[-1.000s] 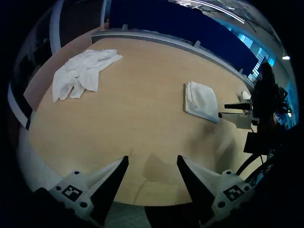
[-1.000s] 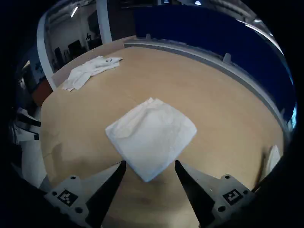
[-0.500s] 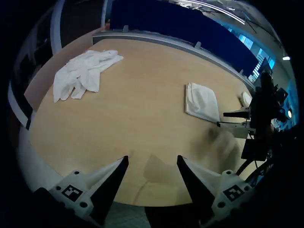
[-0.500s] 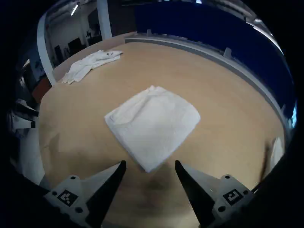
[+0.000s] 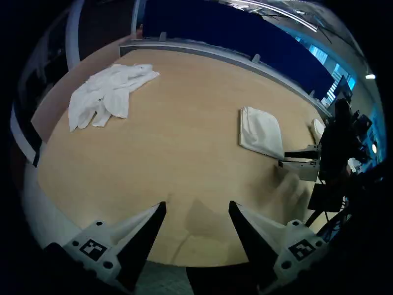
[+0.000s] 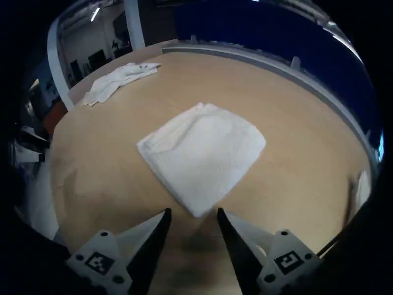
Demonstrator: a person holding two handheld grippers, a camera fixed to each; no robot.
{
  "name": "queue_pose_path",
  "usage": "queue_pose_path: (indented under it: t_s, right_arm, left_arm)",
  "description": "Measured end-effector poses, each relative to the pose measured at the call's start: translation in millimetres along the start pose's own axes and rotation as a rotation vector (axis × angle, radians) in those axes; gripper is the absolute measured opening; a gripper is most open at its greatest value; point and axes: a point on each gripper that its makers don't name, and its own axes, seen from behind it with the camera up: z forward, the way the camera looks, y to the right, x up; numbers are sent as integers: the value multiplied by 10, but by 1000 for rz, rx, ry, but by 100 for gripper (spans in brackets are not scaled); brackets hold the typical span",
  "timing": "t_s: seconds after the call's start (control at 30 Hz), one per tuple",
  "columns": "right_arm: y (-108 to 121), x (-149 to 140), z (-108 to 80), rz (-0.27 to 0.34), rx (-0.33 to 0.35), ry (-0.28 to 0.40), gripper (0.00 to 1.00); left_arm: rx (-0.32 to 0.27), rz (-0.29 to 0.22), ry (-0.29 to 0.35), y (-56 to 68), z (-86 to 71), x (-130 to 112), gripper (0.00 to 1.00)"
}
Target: Fold towel
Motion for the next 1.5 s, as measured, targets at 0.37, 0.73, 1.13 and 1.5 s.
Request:
queue_pose_path:
  t_s: [0.37,0.73,1.13,1.5]
  right_arm:
    - [33,5,44,20,-15,8,30]
    - [115,32,26,7,-34,3,6]
    - [94,413,-221,-30,-15,77,5]
    - [82,1290,-683,-109,9,203,5]
  left_arm:
    - [-4,-5,0,7,-8,-9,95]
    - [-5,-6,1,20,-12,-12,95]
    - [-8,-7,6,49,-32,2,95]
    - [-23,-6,30,134,-28,103,95]
